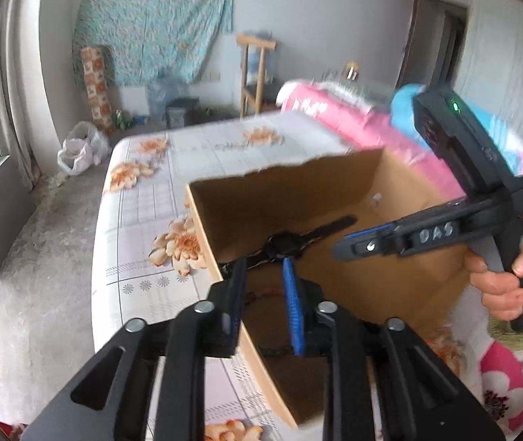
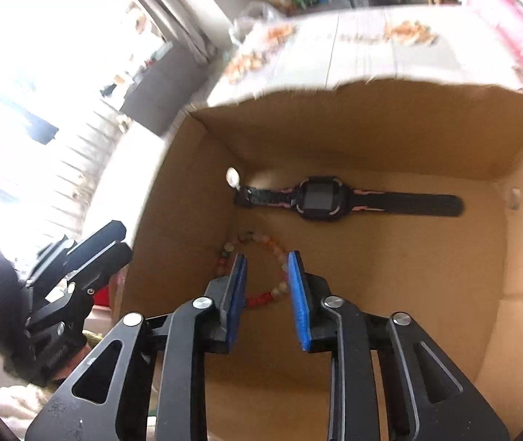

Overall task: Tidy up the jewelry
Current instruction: 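Carry the bracelet into the box and open both grippers, then withdraw both grippers from the box back over the table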

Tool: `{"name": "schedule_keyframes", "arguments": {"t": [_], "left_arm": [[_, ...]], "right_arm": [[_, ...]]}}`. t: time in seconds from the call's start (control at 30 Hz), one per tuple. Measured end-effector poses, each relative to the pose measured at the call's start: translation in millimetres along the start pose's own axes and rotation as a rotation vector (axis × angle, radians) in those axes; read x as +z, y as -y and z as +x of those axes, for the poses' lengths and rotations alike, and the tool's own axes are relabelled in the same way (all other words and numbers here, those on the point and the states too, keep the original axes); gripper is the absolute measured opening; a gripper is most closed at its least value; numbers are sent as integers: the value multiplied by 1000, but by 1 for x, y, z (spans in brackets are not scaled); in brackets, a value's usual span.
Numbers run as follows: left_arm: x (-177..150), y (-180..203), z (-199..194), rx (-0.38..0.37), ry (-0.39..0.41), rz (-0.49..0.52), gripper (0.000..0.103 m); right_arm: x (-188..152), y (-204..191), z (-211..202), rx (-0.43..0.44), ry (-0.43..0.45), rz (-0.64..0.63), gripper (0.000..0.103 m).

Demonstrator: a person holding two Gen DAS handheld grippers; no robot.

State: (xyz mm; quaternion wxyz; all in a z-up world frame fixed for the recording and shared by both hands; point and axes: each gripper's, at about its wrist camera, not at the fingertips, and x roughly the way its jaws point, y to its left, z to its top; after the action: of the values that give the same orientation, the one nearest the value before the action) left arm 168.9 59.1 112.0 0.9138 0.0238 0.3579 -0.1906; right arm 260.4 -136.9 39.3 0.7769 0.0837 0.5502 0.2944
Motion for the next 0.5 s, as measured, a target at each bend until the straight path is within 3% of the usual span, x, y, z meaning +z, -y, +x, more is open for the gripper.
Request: {"name": "schedule_keyframes", "arguments": {"t": [0.17, 0.3, 0.4, 0.5], "left_arm": [[-31, 16, -54, -126, 98, 17, 48], [-70, 40, -75, -206, 88, 31, 61], [-93, 60, -63, -249, 20, 14, 63], [-109, 81, -32, -217, -67, 23, 63]], "right_arm": [[-54, 6, -76, 47, 192, -30, 33], [-112, 16, -121, 62, 311, -35, 39], [-152, 21, -122, 18, 310, 14, 39], [-176, 31, -95, -19, 245, 112, 39]]}}
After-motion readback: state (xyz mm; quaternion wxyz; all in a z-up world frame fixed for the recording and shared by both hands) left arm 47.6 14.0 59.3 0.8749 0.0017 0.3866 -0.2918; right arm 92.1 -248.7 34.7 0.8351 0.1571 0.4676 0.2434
